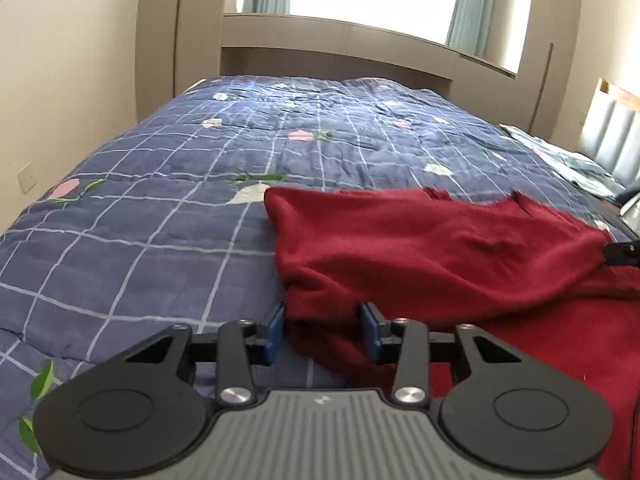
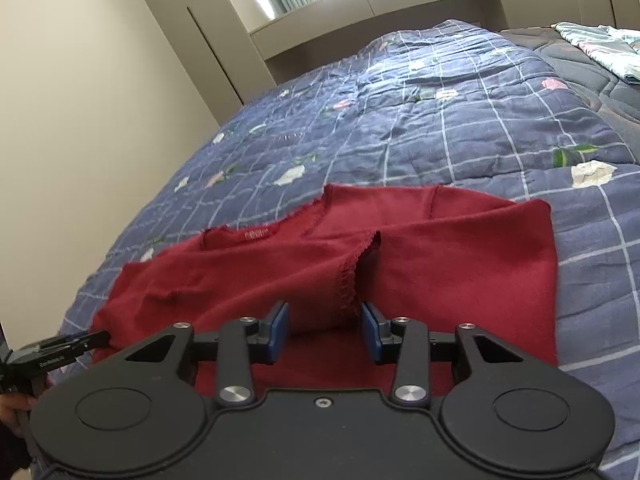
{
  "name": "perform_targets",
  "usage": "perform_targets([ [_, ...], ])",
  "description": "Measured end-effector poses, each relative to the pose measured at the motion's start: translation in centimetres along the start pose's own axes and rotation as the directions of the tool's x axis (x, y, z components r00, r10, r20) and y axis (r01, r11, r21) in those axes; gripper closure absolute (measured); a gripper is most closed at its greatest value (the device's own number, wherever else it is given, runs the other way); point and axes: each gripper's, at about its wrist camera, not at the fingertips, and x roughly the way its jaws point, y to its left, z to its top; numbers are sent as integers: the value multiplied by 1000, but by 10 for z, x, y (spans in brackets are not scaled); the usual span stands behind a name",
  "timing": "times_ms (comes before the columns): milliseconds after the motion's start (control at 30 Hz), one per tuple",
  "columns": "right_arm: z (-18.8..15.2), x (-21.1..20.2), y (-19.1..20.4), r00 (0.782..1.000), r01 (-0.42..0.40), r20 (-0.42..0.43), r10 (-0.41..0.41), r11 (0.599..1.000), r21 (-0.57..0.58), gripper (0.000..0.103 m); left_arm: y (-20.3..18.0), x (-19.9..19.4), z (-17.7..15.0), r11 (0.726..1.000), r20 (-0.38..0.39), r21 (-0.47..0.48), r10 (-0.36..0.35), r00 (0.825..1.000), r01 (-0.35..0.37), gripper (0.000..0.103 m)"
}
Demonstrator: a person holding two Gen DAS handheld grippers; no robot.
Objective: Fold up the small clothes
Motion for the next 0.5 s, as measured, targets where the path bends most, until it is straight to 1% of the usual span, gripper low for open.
perform_targets([
  [33,1,0,1,1000,7,-5,-7,1000,-8,89,-1,0,1,1000,4,-3,2,1000,-2,63],
  [67,2,-2,3,1000,21,-5,-21,1000,-12,96,-2,-2,1,1000,5,3,5,1000,-5,63],
  [167,1,-15,4,1000,19,7,-19,1000,-3,96,-1,-3,0,1000,-4,24,-2,1000,2,63],
  [233,-3,-21,4,1000,28,8,-28,999,-15,96,2,-6,-3,1000,-8,21,-10,1000,10,64],
  [333,-8,-19,0,999,35,-13,-36,999,-11,96,8,-3,-6,1000,-15,2,-23,1000,23,64],
  [367,-9,-18,-1,999,38,-15,-38,999,-1,96,8,-3,-7,1000,-12,-4,-24,1000,24,69],
  [400,-10,-17,-3,999,37,-15,-37,999,10,96,8,-4,-7,1000,-6,-7,-27,1000,27,77],
  [433,-10,-17,-3,999,36,-12,-36,999,19,96,7,-6,-7,999,2,-12,-36,999,36,87],
  [500,-11,-17,-1,999,39,-8,-39,999,9,96,5,-10,-7,999,17,-24,-28,999,29,91],
])
